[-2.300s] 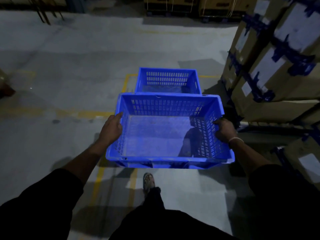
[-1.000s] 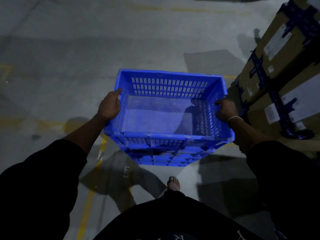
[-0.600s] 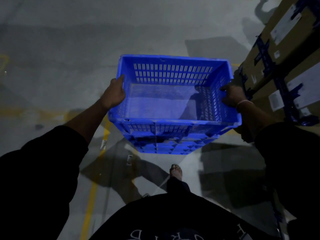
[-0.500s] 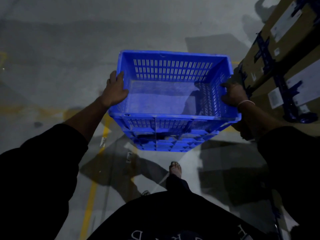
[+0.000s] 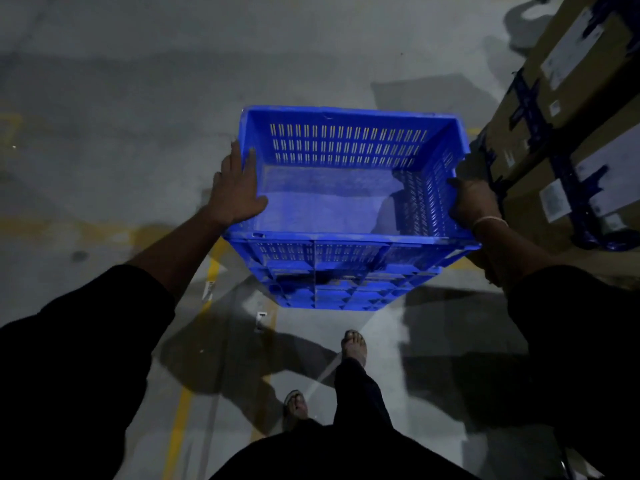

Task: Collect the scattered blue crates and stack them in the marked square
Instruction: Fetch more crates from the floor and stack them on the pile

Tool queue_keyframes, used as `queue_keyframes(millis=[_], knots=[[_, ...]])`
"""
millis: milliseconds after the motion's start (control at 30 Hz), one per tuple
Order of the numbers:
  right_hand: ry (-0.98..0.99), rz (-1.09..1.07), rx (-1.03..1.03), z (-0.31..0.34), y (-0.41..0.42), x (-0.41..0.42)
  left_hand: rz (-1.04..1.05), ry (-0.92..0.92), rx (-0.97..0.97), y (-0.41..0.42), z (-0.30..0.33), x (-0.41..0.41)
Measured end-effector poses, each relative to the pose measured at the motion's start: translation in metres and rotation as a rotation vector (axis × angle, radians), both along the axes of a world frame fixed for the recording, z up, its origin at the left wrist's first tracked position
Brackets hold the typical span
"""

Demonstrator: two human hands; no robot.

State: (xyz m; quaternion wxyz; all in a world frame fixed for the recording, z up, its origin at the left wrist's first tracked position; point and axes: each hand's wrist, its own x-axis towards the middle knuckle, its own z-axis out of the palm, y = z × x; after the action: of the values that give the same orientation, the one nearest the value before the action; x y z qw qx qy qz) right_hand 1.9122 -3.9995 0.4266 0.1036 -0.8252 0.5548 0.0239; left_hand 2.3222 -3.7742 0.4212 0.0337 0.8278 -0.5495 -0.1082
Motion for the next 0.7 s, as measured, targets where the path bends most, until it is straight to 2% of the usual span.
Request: queue_keyframes(millis=[233,467,700], knots=[[-0.076,-0.027,-0.047,0.001,0.02,-0.007,-0.074,0.013,-0.101,0.009,-0.01,0.009],[-0.037,-0.014,-0.005,-0.005,-0.003,0.003,-0.08,0.048,-0.148,0.006,-0.011,0.012],[-0.005,-0.007,-0.008,0.004,0.021,-0.006,-0.017,0.073,-0.003,0.019,0.006,-0.003]])
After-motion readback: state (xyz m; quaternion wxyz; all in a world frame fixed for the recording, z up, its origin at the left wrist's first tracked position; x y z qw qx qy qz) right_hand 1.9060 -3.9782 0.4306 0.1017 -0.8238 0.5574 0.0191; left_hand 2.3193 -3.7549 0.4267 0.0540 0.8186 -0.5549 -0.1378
